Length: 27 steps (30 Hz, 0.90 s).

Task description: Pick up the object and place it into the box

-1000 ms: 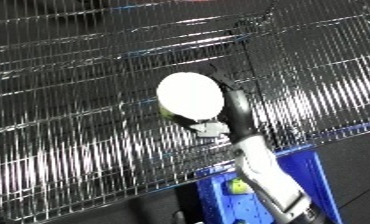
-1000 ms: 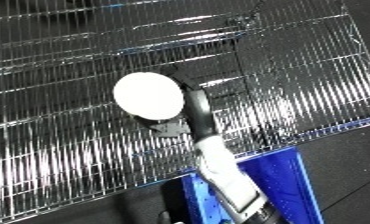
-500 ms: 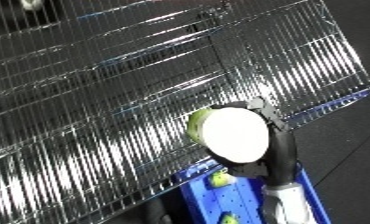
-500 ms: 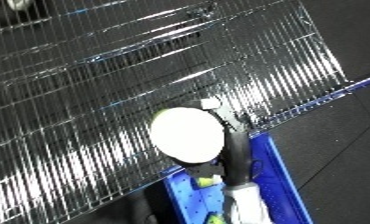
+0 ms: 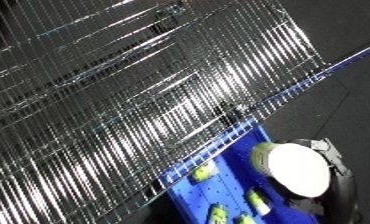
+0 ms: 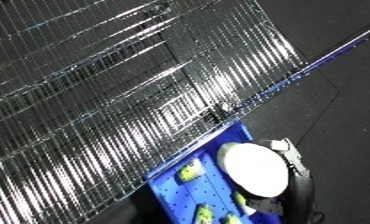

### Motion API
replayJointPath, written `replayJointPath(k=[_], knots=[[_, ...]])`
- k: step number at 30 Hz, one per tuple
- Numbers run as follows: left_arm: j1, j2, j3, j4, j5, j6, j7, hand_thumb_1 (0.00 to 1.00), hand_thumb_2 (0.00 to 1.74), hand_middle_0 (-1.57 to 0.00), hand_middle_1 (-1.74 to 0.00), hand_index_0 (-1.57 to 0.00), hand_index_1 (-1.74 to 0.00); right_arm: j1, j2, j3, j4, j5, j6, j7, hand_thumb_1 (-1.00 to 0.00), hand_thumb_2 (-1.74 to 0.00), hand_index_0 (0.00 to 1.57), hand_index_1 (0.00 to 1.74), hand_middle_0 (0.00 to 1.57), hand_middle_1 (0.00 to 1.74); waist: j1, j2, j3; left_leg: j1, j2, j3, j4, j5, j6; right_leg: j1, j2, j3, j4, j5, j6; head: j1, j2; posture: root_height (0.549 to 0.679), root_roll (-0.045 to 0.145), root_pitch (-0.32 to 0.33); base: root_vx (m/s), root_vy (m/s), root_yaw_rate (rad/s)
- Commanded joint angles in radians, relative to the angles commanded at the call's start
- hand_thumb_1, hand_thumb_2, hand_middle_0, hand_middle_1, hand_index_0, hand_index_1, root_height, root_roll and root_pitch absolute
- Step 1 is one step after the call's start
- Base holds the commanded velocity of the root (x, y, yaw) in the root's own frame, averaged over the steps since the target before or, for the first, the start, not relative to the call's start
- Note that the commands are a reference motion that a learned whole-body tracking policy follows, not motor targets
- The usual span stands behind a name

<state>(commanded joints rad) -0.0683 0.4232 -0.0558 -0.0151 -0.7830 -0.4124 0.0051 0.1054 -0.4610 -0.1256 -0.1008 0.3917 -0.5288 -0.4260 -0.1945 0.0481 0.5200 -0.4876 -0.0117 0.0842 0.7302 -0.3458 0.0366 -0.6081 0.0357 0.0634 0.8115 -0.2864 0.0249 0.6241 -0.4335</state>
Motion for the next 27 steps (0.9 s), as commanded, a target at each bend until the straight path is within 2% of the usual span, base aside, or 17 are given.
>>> replayJointPath(k=[3, 5, 7, 12, 18, 23, 26, 27], knots=[[0.005, 0.001, -0.002, 0.013, -0.005, -0.019, -0.006, 1.0, 1.74, -1.57, -1.74, -1.57, -1.74, 0.04, -0.006, -0.017, 0.051, 0.017, -0.039, 0.011, -0.95, -1.65, 1.49, 1.65, 1.49, 1.65, -0.02, 0.002, 0.0, 0.011, 0.002, 0.008, -0.016, 0.004, 0.0008, 0.001, 0.0066, 0.007, -0.004, -0.001, 0.0, 0.068, -0.007, 0.631, 0.083, 0.109, -0.024, 0.044, -0.143], [-0.004, 0.001, -0.009, 0.024, -0.003, -0.026, 0.0, 1.0, 1.74, -1.57, -1.74, -1.57, -1.74, 0.049, -0.012, -0.023, 0.091, 0.017, -0.055, 0.018, -0.95, -1.65, 1.49, 1.65, 1.49, 1.65, -0.035, 0.003, 0.0, 0.019, 0.003, 0.014, -0.02, 0.004, 0.0006, 0.002, 0.0121, 0.012, -0.003, -0.001, 0.0001, 0.184, -0.026, 0.63, 0.083, 0.107, -0.008, 0.032, -0.124], [-0.008, 0.001, -0.011, 0.027, -0.002, -0.025, 0.003, 1.0, 1.74, -1.57, -1.74, -1.57, -1.74, 0.048, -0.014, -0.023, 0.102, 0.011, -0.056, 0.019, -0.95, -1.65, 1.49, 1.65, 1.49, 1.65, -0.038, 0.003, 0.0, 0.021, 0.004, 0.017, -0.02, 0.003, 0.0004, 0.003, 0.0137, 0.013, -0.002, -0.001, 0.0002, 0.223, -0.03, 0.63, 0.083, 0.106, 0.0, 0.027, -0.117], [-0.032, 0.0, -0.023, 0.031, 0.014, -0.01, 0.027, 1.0, 1.74, -1.57, -1.74, -1.57, -1.74, 0.02, -0.031, -0.011, 0.159, -0.002, -0.044, 0.035, -0.7, -1.22, 1.1, 1.22, 1.1, 1.22, -0.05, 0.0, 0.0, 0.034, 0.009, 0.03, -0.015, -0.004, -0.0008, 0.014, 0.0221, 0.016, -0.005, 0.0, 0.0005, 0.366, -0.058, 0.63, 0.082, 0.097, 0.0, 0.011, -0.069], [-0.033, 0.002, -0.027, 0.034, 0.022, 0.004, 0.019, 1.0, 1.74, -1.57, -1.74, -1.57, -1.74, 0.003, -0.029, 0.003, 0.218, 0.035, -0.047, 0.057, -0.4, -0.7, 0.63, 0.7, 0.63, 0.7, -0.045, 0.001, 0.0, 0.048, 0.008, 0.032, -0.008, -0.01, -0.0003, 0.033, 0.0238, 0.011, -0.019, 0.007, 0.0011, 0.4, -0.06, 0.632, 0.08, 0.087, 0.001, -0.016, -0.001], [-0.035, 0.003, -0.03, 0.039, 0.019, 0.003, 0.014, 1.0, 1.74, -1.57, -1.74, -1.57, -1.74, -0.001, -0.027, 0.008, 0.227, 0.038, -0.044, 0.058, -0.15, -0.26, 0.24, 0.26, 0.24, 0.26, -0.043, 0.002, 0.0, 0.05, 0.007, 0.031, -0.01, -0.009, -0.0003, 0.036, 0.0236, 0.011, -0.023, 0.009, 0.0018, 0.418, -0.07, 0.633, 0.08, 0.086, -0.001, -0.003, 0.0], [-0.05, 0.005, -0.038, 0.055, 0.011, 0.002, 0.006, 1.0, 1.74, -1.57, -1.74, -1.57, -1.74, -0.019, -0.02, 0.028, 0.246, 0.039, -0.028, 0.049, 0.0, 0.0, 0.0, 0.0, 0.0, 0.0, -0.037, 0.009, 0.0, 0.048, 0.0, 0.027, -0.018, -0.003, 0.0004, 0.034, 0.0251, 0.013, -0.033, 0.018, 0.0034, 0.418, -0.07, 0.634, 0.079, 0.088, -0.019, -0.003, 0.008], [-0.056, 0.006, -0.042, 0.062, 0.008, 0.001, 0.004, 1.0, 1.74, -1.57, -1.74, -1.57, -1.74, -0.026, -0.017, 0.036, 0.253, 0.039, -0.021, 0.045, 0.0, 0.0, 0.0, 0.0, 0.0, 0.0, -0.035, 0.012, 0.0, 0.047, -0.003, 0.026, -0.021, -0.001, 0.0006, 0.033, 0.0259, 0.013, -0.037, 0.022, 0.004, 0.417, -0.068, 0.634, 0.078, 0.089, -0.023, 0.001, 0.012]])
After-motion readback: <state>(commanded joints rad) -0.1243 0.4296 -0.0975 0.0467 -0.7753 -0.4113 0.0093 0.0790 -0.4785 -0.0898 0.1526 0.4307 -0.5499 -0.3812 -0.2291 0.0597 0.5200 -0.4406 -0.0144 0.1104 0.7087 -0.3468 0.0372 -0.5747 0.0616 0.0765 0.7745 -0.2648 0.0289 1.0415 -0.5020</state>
